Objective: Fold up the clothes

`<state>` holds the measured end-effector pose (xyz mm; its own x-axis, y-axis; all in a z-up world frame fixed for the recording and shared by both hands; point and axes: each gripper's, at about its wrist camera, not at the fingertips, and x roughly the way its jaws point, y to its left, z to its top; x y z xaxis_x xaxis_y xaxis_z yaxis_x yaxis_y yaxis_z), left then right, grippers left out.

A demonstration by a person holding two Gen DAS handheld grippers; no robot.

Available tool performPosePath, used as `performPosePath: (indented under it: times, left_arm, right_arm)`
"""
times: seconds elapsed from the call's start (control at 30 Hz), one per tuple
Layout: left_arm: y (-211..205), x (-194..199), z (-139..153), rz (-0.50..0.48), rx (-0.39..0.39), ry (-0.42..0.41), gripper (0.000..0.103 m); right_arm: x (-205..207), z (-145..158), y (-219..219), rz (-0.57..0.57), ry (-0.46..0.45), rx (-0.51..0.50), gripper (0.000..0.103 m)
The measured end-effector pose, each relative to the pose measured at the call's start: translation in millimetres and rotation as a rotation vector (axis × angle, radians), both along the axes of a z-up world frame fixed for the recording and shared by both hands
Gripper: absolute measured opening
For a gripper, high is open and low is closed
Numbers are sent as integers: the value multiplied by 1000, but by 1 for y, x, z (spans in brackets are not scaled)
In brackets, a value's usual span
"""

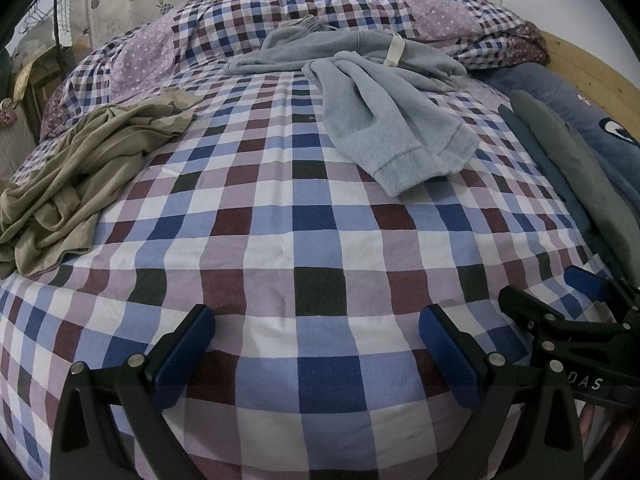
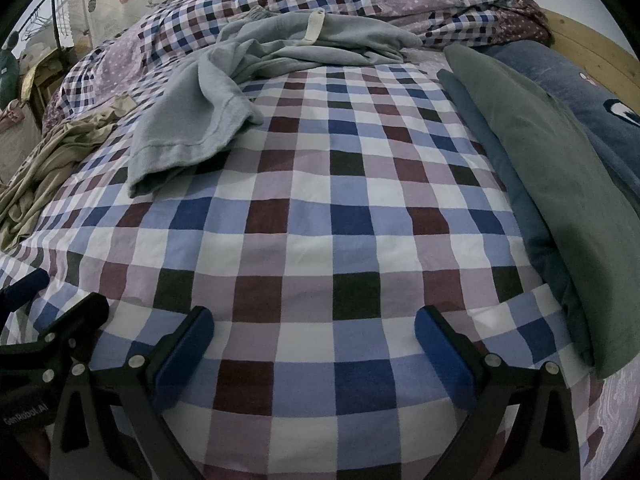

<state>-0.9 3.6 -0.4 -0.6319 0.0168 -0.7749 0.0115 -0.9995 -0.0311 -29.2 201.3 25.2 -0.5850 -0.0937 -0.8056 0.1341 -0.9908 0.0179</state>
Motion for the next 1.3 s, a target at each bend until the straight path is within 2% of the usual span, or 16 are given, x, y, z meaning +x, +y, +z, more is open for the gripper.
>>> performPosePath:
  times: [0.33, 0.57, 1.3]
  left_arm:
    - [-1, 0, 0, 0, -3, -1, 103]
    - [2, 1, 1, 2, -30, 0, 103]
    - [1, -2, 0, 3, -20, -14, 103]
  right_arm:
    - [9, 4, -20, -2, 4, 13, 103]
    - [1, 2, -10, -2, -2, 1, 103]
    - [-3, -2, 3, -7, -1, -32, 103]
